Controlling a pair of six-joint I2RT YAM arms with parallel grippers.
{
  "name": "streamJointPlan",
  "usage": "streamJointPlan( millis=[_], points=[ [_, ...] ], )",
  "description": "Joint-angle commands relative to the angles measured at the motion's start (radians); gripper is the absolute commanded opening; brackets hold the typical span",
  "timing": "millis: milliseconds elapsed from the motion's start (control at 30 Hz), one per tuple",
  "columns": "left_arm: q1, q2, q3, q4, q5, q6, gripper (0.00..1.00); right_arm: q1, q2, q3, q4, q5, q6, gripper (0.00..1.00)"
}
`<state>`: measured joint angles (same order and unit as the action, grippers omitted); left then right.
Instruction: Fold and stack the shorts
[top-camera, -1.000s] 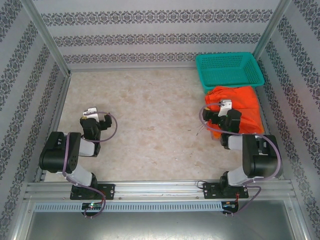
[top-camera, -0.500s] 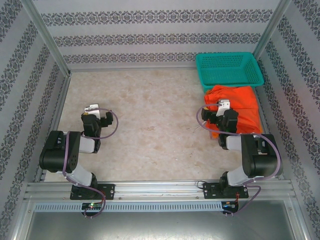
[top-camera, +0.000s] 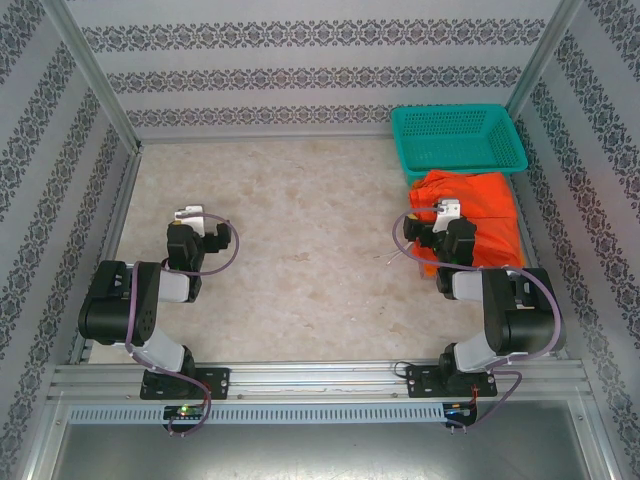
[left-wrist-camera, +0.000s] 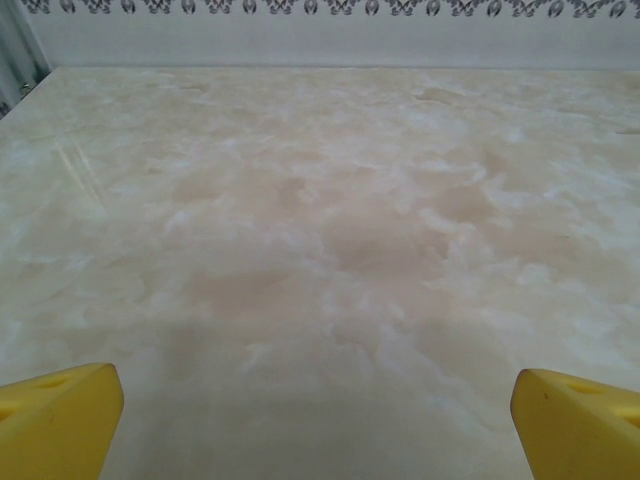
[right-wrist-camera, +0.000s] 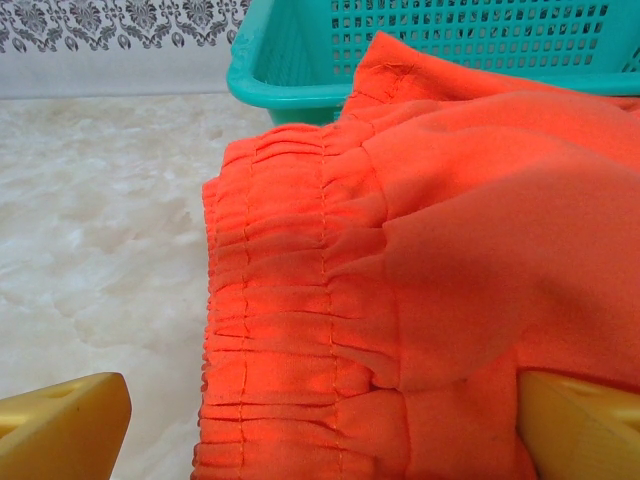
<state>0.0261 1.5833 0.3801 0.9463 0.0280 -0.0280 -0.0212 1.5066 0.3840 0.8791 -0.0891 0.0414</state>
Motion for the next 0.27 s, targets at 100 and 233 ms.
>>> streamJointPlan(
  millis=[100, 233],
  points=[
    [-0.006, 0.003, 0.02, -0.037, 0.045, 0.028, 1.0, 0.009, 0.001, 0.006, 0.001, 0.022, -0.015, 0.98],
    [-0.006, 0.001, 0.019, -0.034, 0.039, 0.03, 1.0, 0.01, 0.001, 0.006, 0.001, 0.021, -0.014, 0.98]
  ],
)
